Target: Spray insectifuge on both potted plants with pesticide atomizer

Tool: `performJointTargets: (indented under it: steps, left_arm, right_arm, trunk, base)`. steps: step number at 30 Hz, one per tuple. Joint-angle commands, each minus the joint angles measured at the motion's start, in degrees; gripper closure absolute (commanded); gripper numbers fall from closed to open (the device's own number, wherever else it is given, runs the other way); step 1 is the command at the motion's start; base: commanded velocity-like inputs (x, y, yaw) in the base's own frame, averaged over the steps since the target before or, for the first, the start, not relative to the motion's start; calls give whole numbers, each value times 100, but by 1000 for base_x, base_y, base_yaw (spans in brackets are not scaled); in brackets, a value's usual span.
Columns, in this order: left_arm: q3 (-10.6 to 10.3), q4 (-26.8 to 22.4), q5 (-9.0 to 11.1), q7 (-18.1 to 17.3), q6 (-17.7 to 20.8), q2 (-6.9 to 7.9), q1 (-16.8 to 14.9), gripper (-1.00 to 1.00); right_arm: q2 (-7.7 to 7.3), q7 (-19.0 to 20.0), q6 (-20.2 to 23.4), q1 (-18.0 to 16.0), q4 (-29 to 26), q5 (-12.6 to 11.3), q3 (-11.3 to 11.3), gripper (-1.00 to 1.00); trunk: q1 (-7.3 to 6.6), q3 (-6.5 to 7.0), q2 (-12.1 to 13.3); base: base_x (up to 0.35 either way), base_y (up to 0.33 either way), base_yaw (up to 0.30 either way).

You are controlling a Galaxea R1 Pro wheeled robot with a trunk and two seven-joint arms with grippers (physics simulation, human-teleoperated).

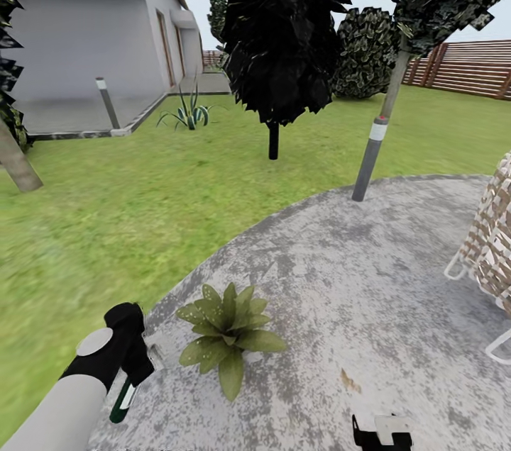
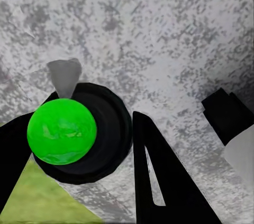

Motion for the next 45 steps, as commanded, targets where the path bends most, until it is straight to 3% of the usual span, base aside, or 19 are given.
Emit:
performJointTargets:
  steps: [1,3,6,13,23,26,28,33,39,45]
  left_arm:
    - [16,-9,-36,40,49,22,15,100]
    - [30,-9,-32,299,44,103,45,100]
    - [41,7,19,415,50,123,58,100]
    - [26,39,39,438,53,-69,62,100]
    - [53,79,48,471,51,-56,136,100]
    - [43,34,48,456,60,-117,136,100]
    - [19,-5,42,433,51,-268,111,100]
    - [-1,86,31,407,-11,-269,178,100]
    - [52,495,43,478,-609,-214,461,100]
    - [58,464,41,490,-632,-236,389,100]
  right_arm:
    - [2,-37,-14,-4,7,61,-24,-100]
    - [4,-39,-14,-4,1,61,-26,-100]
    - [4,-42,-14,-4,0,61,-31,-100]
    - [-5,-65,-14,-4,-9,53,-33,-100]
    - [-13,-66,-14,-4,-10,52,-33,-100]
    - [-13,-66,-14,-4,-10,52,-33,-100]
    - [-13,-66,-14,-4,-10,52,-33,-100]
    - [-13,-66,-14,-4,-9,56,-33,-100]
    - [-16,-66,-14,-4,-7,58,-33,-100]
    - [-34,-66,-14,-4,-5,61,-33,-100]
  trunk:
    - [-1,-5,-2]
    - [-1,-5,-2]
    - [-1,-5,-2]
    - [-1,-5,-2]
    - [-1,-5,-2]
    - [-1,-5,-2]
    - [-1,-5,-2]
    - [-1,-5,-2]
    - [-1,-5,-2]
    - [-1,-5,-2]
  base:
    - [0,0,233]
    - [0,0,259]
    - [0,0,271]
    - [0,0,223]
    - [78,-95,13]
    - [7,-11,0]
    - [1,-2,0]
    - [0,0,0]
    - [0,0,0]
    - [0,0,0]
